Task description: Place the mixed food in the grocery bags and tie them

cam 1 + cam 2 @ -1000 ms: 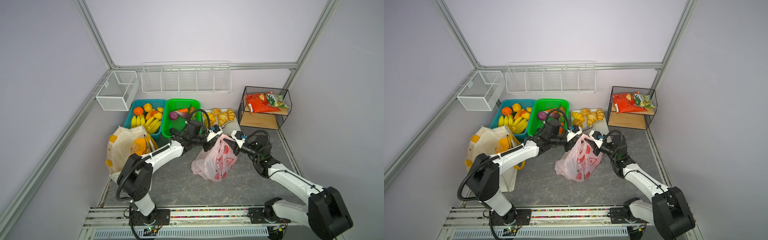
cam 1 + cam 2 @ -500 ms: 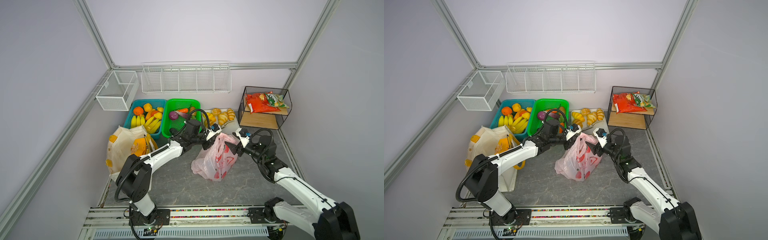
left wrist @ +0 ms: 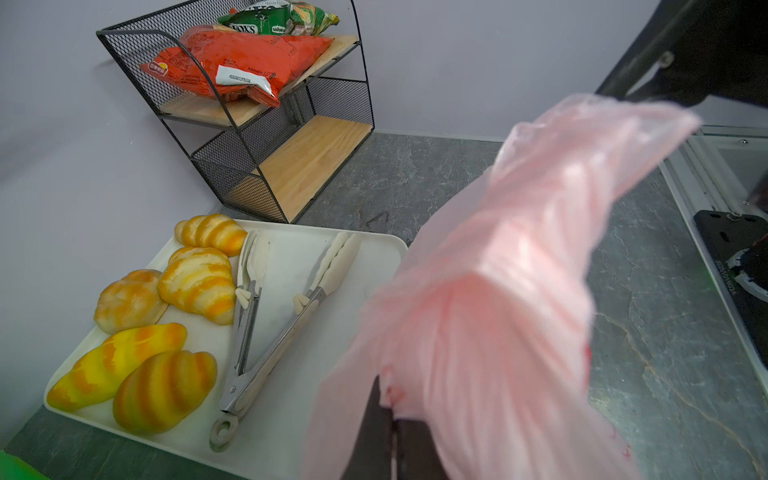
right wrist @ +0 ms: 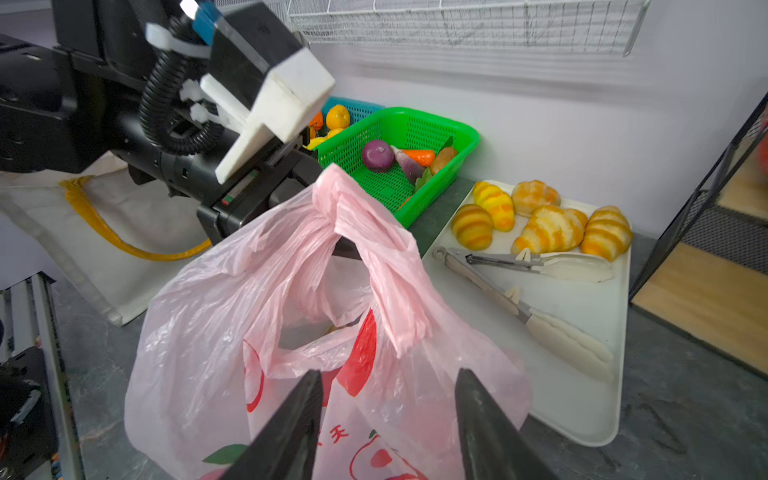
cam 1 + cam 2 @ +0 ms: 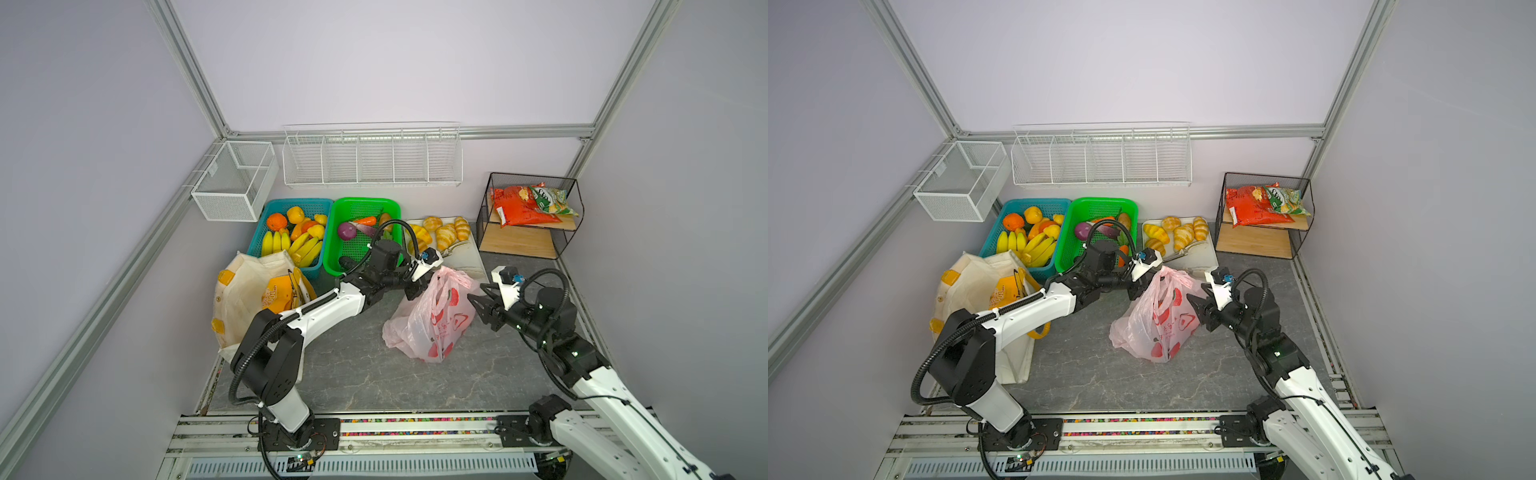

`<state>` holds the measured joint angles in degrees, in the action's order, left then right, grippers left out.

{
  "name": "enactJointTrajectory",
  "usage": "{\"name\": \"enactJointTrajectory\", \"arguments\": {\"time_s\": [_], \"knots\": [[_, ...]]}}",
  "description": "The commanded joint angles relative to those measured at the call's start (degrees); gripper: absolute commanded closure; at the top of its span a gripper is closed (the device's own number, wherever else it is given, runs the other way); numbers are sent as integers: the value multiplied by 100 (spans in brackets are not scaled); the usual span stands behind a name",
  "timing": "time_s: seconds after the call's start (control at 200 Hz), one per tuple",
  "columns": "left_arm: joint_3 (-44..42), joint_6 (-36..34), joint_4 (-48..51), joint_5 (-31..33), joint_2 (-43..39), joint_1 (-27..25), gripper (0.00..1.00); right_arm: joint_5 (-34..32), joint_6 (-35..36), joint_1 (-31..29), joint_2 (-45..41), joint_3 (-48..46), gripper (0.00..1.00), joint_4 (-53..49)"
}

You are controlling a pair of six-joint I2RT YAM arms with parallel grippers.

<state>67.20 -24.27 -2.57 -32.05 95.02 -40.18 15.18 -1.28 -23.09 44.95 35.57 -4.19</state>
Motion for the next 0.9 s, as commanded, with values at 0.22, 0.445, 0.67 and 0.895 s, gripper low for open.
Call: {"name": "enactJointTrajectory", "arguments": {"time_s": [0.22,0.445,0.67,0.895], "knots": [[48,-84,-78,-135,-16,-16,100,378,-157,-37,1045,310,56,657],[74,-116,-7,-141,-18,-27,100,409,-275,-37,1130,404,52,929],[100,-165,63,-135,-16,-33,100,527,-241,-38,1123,459,63,873],[75,-296,147,90,-63,-33,100,350,-93,-25,972,564,87,332]]}}
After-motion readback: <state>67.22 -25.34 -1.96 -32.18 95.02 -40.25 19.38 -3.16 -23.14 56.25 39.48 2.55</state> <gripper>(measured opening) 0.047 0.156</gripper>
